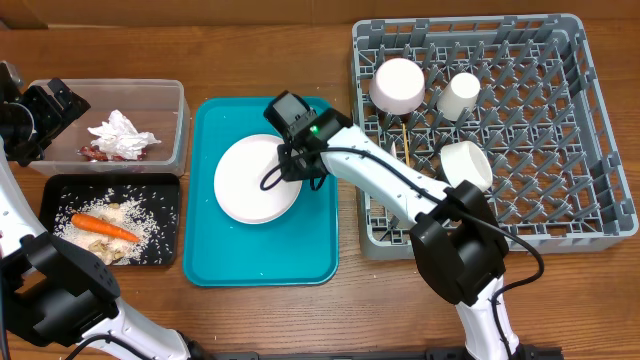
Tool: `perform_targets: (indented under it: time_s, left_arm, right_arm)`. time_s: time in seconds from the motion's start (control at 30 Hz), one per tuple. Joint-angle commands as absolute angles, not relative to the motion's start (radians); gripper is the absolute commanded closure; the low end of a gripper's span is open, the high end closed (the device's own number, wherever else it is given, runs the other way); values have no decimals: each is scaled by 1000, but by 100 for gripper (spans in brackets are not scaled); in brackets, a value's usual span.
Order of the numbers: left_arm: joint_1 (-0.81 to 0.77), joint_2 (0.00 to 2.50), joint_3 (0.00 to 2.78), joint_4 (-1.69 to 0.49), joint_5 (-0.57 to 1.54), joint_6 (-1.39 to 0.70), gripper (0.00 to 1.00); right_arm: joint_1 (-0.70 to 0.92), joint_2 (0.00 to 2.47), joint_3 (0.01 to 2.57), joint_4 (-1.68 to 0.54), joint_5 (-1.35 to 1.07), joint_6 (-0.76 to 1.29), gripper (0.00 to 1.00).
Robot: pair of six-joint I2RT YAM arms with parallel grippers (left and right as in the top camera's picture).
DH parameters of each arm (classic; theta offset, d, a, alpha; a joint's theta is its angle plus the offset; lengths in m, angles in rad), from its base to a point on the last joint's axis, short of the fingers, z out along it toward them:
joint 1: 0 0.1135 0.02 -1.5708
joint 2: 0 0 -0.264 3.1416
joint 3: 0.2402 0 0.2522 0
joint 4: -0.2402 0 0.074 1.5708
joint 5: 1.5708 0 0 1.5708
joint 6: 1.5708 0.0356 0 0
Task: Sort waste into correct bins and load items into the dishwasher rack
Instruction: 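Lift the pink plate and carry it right over the dish rack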
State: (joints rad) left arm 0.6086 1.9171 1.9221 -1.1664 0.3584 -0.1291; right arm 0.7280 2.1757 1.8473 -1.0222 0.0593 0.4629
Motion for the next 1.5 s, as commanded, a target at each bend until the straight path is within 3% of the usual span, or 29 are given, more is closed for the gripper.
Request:
perform_targets:
  time_s: [0.0,0.43,0.7,0.87,1.17,1.47]
  left_arm:
    - [602,1924,1920,-1166,355,-138,0]
    - [602,1924,1920,-1166,355,-138,0]
    - [602,1924,1920,-1166,355,-138,0]
    - [602,1924,1920,-1166,355,-138,0]
    - [602,1924,1920,-1166,355,-138,0]
    - [602,1924,1920,-1166,355,-138,0]
  right_arm:
    - [727,2133,1955,-1091,157,432,96]
    - [694,2032,2201,-1480,454,392,96]
    - [490,1919,2201,-1595,470,397,96]
    - [381,1908,2199,-1683,641,477,96]
    - [313,1908,2178,-1681,894,607,96]
    - [321,1908,2109,-1648,1070,607,96]
